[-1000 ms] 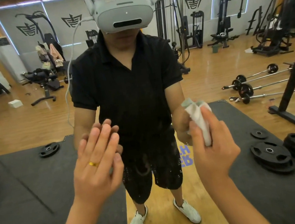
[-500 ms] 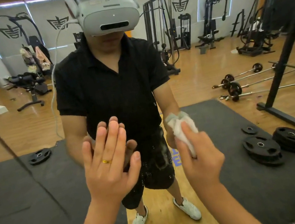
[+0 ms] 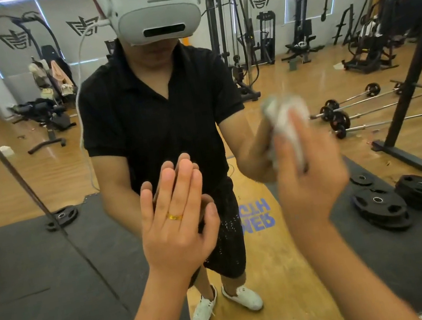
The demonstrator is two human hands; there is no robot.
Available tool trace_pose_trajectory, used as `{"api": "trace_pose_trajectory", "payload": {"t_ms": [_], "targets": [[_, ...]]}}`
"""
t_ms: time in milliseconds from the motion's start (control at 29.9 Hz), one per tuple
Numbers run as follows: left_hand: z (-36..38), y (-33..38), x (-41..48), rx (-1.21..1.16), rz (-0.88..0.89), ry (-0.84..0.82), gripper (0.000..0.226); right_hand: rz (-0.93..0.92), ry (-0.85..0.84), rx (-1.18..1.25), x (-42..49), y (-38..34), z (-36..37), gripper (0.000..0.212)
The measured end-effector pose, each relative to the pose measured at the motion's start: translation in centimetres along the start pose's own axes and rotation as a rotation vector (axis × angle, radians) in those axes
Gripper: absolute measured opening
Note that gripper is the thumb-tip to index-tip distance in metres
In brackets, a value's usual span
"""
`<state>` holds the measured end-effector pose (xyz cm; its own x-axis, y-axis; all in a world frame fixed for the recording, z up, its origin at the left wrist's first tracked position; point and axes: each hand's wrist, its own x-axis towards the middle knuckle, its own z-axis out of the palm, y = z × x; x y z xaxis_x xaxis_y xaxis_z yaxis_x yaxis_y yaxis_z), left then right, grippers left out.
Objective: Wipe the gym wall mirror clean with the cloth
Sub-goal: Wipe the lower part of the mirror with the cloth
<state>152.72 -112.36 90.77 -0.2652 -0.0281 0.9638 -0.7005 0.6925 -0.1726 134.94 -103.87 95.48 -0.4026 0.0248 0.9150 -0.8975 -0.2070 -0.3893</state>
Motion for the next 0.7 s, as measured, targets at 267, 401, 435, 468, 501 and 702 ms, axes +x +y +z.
{"api": "trace_pose_trajectory", "payload": {"t_ms": [267,401,435,468,501,702], "targets": [[0.2,-0.2,-0.3,0.042,0.019,0.009,0.059,-0.184,-0.021,-0.023,1.8,0.4,0.0,0.023],[0.2,-0.1,-0.5,0.056,0.028,0.022,0.066,-0.015,0.063,0.089,7.0,-1.3,1.1,0.030],[0.2,-0.1,-0.5,0.056,0.026,0.026,0.067,0.012,0.042,0.114,6.3,-1.6,1.0,0.030],[0.2,-0.1,-0.5,0.059,0.025,0.029,0.067,0.026,0.002,0.142,5.0,-1.8,0.8,0.030],[0.2,-0.1,-0.5,0.069,0.026,0.031,0.067,0.024,-0.051,0.162,3.0,-1.9,0.6,0.030],[0.0,0.0,-0.3,0.085,0.017,0.009,0.067,-0.063,-0.259,0.149,-4.3,-0.3,-0.9,0.028]]}}
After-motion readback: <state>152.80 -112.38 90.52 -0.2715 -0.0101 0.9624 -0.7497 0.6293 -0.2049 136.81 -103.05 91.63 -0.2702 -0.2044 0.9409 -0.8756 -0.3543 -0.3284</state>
